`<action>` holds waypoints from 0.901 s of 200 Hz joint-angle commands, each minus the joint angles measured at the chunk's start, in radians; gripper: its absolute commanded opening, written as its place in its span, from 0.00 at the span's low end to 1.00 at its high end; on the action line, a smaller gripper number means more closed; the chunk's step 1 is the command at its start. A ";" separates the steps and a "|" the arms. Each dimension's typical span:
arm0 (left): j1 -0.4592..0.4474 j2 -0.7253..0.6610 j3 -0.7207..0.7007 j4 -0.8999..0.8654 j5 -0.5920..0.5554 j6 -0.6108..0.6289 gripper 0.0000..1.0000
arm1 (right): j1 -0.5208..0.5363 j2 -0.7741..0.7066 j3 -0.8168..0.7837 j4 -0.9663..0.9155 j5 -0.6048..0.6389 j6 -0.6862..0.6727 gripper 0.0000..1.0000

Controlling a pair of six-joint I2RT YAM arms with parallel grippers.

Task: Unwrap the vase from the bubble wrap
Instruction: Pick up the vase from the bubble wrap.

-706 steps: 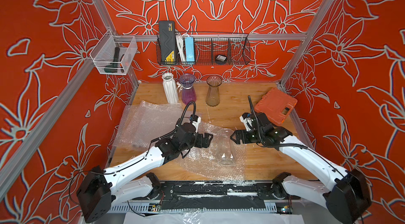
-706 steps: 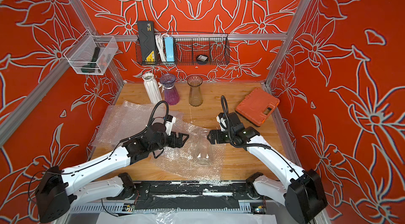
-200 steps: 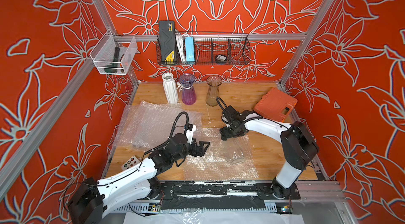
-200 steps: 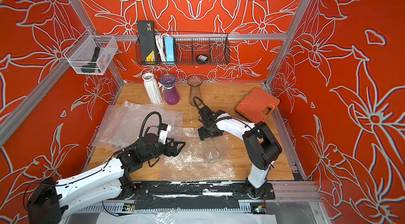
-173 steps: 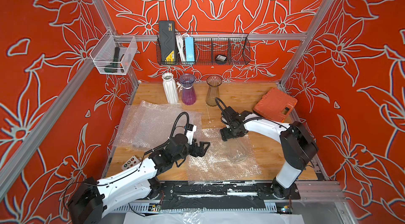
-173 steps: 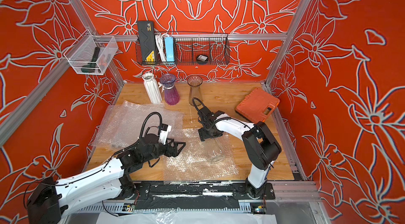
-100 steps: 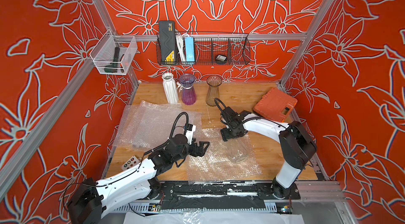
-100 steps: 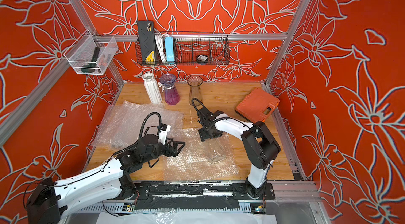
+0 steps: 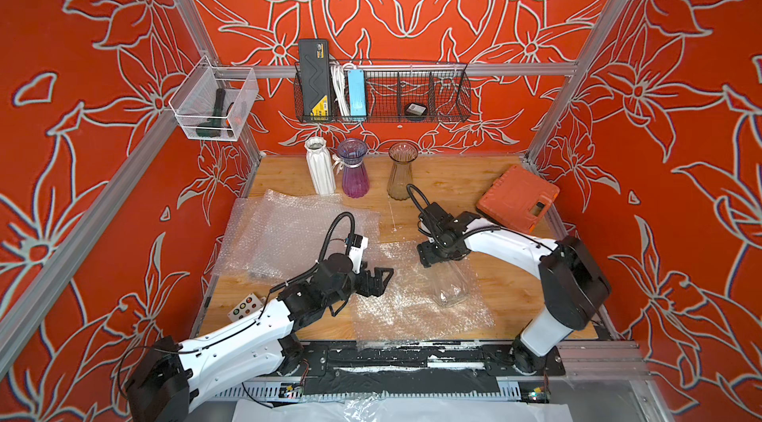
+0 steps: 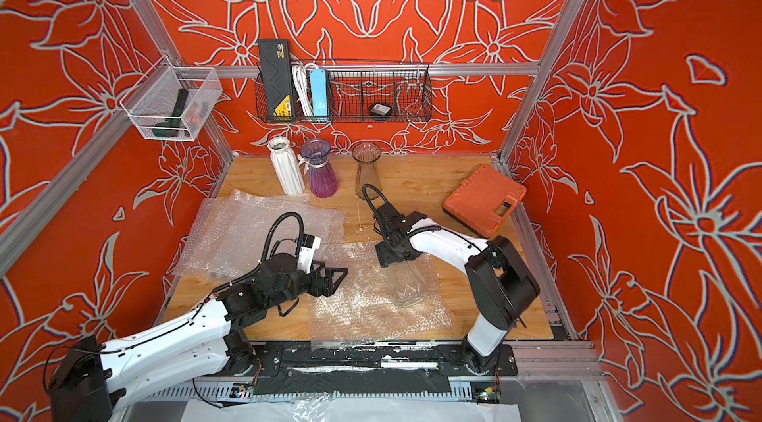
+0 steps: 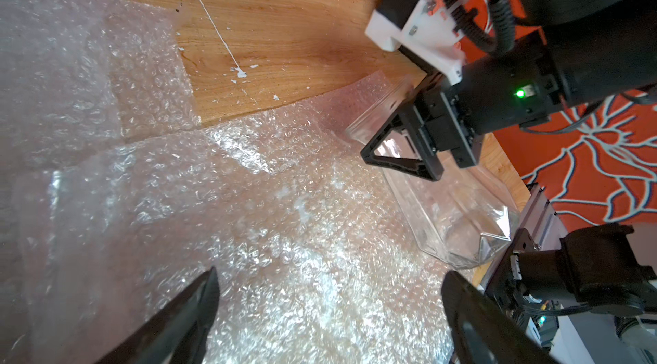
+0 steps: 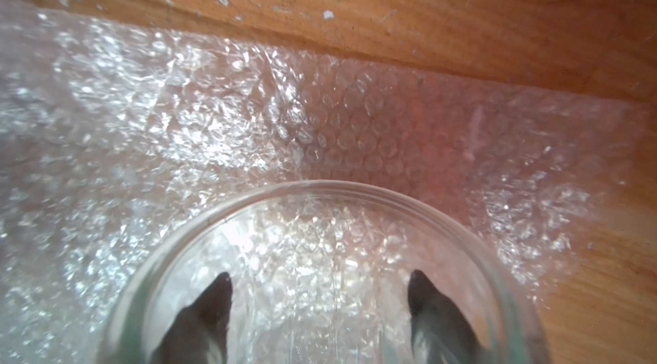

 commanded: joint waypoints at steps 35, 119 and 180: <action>-0.004 0.016 0.019 -0.017 -0.011 -0.004 0.95 | -0.001 -0.256 -0.046 0.102 0.032 -0.035 0.00; -0.002 0.029 0.029 -0.031 -0.012 -0.021 0.95 | -0.001 -0.520 -0.144 0.336 0.053 -0.201 0.00; 0.011 0.017 0.061 -0.073 -0.034 -0.009 0.95 | -0.147 -0.501 -0.148 0.547 0.012 -0.310 0.00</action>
